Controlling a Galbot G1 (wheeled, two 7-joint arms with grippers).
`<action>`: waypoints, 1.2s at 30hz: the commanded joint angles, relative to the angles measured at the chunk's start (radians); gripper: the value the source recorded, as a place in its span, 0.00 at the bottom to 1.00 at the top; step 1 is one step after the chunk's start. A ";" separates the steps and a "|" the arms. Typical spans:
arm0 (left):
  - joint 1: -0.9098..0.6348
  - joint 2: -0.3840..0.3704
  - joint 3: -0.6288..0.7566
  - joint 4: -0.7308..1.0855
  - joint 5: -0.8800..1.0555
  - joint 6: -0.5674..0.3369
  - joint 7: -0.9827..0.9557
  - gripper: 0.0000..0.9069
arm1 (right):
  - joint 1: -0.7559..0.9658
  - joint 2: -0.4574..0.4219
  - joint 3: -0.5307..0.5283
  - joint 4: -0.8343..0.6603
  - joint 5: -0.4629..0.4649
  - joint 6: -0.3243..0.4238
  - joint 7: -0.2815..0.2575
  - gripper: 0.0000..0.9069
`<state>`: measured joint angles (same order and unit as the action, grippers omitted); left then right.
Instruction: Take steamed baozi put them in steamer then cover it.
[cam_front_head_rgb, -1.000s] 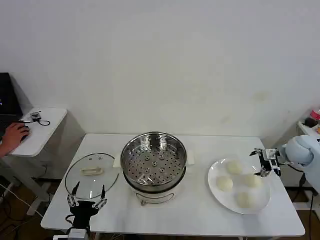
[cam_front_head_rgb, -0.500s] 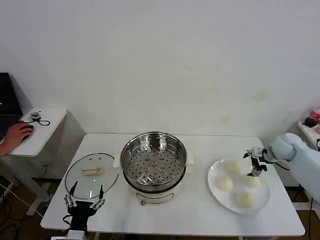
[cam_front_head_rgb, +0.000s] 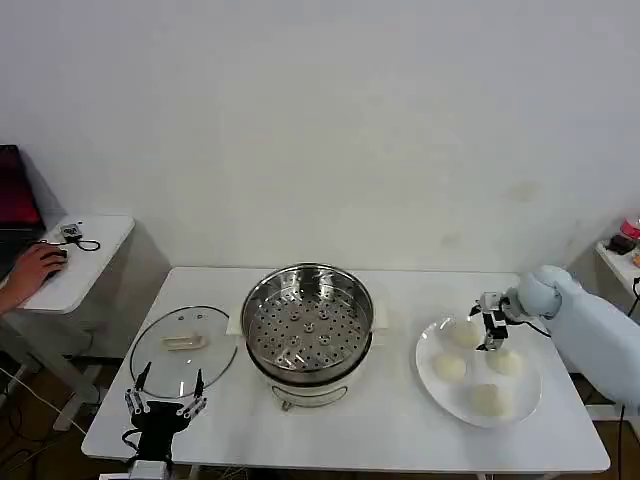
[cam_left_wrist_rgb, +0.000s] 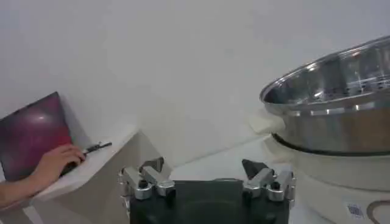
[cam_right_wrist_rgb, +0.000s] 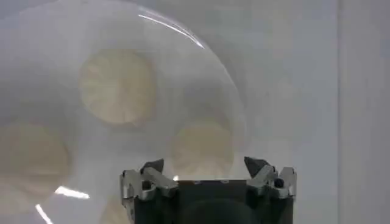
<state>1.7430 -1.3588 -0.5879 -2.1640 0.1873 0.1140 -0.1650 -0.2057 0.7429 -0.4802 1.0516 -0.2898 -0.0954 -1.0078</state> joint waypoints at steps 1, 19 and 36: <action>-0.001 0.001 0.000 0.002 0.001 0.000 0.000 1.00 | 0.012 0.043 -0.017 -0.046 -0.007 -0.004 0.004 0.91; -0.008 0.016 -0.011 0.005 -0.006 0.001 0.000 1.00 | 0.061 -0.009 -0.040 0.017 0.017 0.005 -0.019 0.71; -0.016 0.036 -0.042 0.007 -0.034 0.005 0.002 1.00 | 0.720 0.068 -0.411 0.185 0.234 0.078 -0.069 0.72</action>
<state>1.7275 -1.3228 -0.6259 -2.1551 0.1570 0.1192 -0.1631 0.2064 0.7446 -0.7275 1.1870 -0.1378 -0.0409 -1.0645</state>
